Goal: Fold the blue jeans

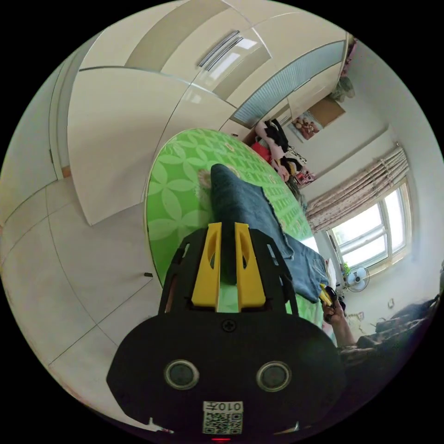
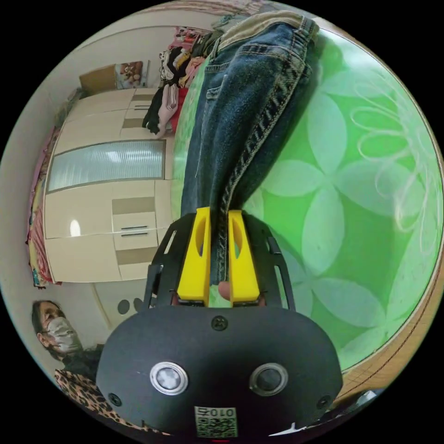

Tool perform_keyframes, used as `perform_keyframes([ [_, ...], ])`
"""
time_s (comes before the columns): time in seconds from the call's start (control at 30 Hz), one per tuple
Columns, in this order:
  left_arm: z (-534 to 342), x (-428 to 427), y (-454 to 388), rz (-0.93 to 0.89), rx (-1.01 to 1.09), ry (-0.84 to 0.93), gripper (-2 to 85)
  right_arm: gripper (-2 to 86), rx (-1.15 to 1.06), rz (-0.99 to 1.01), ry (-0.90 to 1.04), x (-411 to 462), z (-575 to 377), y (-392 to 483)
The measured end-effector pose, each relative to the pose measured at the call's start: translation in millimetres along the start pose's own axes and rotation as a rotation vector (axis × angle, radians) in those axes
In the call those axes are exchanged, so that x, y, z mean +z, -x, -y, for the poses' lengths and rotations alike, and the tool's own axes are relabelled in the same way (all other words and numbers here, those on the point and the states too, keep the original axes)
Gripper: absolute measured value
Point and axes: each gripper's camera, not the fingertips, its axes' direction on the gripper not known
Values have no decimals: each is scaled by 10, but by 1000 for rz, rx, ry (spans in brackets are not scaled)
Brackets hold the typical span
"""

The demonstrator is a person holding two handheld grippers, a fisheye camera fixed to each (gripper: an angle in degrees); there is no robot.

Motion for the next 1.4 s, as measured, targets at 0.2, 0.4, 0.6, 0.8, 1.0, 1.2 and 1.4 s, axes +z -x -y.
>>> perform_keyframes([
  [0.2,0,324,-232,58,51,131,0,48,-148,-198,104,474,1070,534],
  [0.4,-425,646,-981,-23,257,352,-2,76,-276,-497,89,1267,2268,1486],
  [0.6,-500,293,-786,-105,120,215,-2,112,-441,-377,49,1485,1698,1837],
  [0.8,-525,117,-346,-175,1,192,-3,115,-601,-98,486,2544,669,1863],
  [1.0,-477,-121,-50,-222,-29,181,-2,127,-546,-39,577,3208,245,1914],
  [1.2,-443,-376,304,-284,-78,153,-2,49,-490,75,555,3497,-33,2066],
  [1.4,-570,-841,787,-312,-201,13,-1,34,-947,301,722,3617,-1226,3127],
])
